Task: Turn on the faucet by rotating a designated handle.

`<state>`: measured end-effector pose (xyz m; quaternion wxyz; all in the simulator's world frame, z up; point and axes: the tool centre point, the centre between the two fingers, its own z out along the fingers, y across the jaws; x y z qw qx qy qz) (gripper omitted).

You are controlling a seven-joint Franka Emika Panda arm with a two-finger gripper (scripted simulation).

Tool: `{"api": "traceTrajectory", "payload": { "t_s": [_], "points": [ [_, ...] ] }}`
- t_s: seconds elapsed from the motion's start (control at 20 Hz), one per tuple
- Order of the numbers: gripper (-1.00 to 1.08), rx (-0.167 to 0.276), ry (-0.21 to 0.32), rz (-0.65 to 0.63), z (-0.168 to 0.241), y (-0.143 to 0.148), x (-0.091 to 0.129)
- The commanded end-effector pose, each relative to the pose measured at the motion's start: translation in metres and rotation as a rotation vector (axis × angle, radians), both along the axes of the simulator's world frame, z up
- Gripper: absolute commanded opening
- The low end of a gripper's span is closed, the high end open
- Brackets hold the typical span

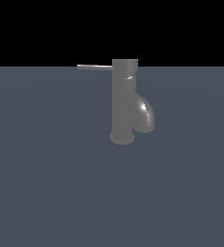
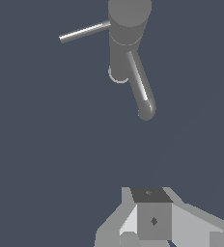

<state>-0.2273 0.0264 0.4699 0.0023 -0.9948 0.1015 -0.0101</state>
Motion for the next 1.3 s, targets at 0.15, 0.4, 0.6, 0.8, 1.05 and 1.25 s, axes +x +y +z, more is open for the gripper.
{"api": "traceTrajectory", "payload": {
  "t_s": [0.15,0.4,0.6,0.8,1.05,1.25],
  "points": [
    [-1.00,0.002,0.002,-0.112,-0.017,0.021,0.019],
    [-1.00,0.005,0.004,-0.217,-0.034,0.039,0.040],
    [-1.00,0.007,0.006,-0.302,-0.047,0.052,0.058],
    [-1.00,0.009,0.008,-0.386,-0.060,0.063,0.078],
    [-1.00,0.011,0.010,-0.492,-0.076,0.074,0.103],
    [-1.00,0.013,0.011,-0.575,-0.089,0.081,0.124]
  ]
}}
